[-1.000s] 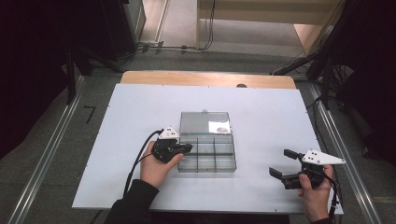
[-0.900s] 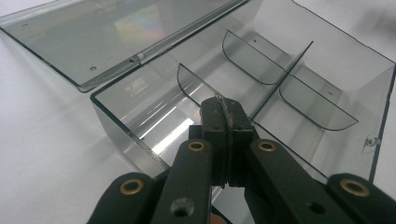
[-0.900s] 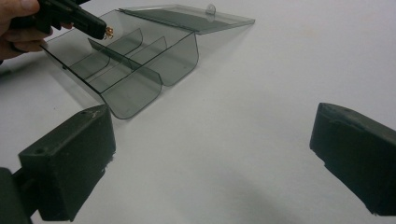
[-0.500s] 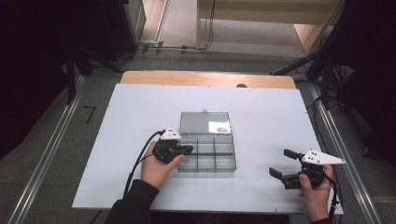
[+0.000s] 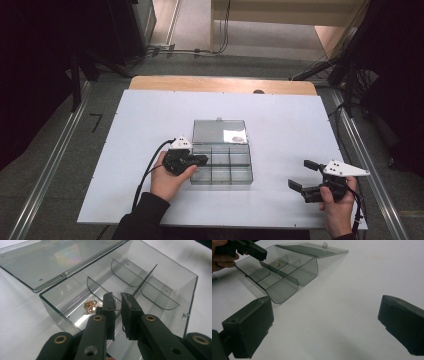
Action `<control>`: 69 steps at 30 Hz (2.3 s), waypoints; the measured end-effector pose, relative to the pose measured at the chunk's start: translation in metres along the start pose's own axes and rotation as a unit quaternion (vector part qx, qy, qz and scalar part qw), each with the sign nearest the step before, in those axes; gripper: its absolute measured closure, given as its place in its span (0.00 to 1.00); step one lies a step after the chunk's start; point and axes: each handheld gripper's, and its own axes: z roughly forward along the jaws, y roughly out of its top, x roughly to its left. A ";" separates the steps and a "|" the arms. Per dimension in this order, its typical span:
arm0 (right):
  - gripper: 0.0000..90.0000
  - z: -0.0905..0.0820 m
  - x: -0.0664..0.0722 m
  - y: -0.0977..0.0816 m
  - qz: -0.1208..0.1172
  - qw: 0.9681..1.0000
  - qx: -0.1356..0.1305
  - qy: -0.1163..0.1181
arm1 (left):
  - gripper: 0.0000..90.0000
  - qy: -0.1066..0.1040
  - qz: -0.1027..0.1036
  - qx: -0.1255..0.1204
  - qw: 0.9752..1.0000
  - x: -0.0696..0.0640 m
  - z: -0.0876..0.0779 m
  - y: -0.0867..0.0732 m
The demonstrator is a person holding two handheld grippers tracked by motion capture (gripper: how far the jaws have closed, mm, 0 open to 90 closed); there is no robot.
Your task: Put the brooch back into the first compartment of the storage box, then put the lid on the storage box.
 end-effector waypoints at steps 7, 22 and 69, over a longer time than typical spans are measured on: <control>0.00 0.001 0.000 0.000 -0.001 1.000 -0.001 0.000 | 0.74 -0.009 0.011 -0.026 1.000 -0.002 -0.007 0.004; 0.00 0.002 0.001 0.000 -0.002 1.000 0.003 -0.001 | 0.24 -0.022 0.001 -0.070 0.997 -0.001 -0.021 0.011; 0.00 0.039 0.011 0.049 -0.025 0.997 0.003 0.074 | 0.02 -0.018 -0.027 -0.111 0.993 0.037 -0.029 0.037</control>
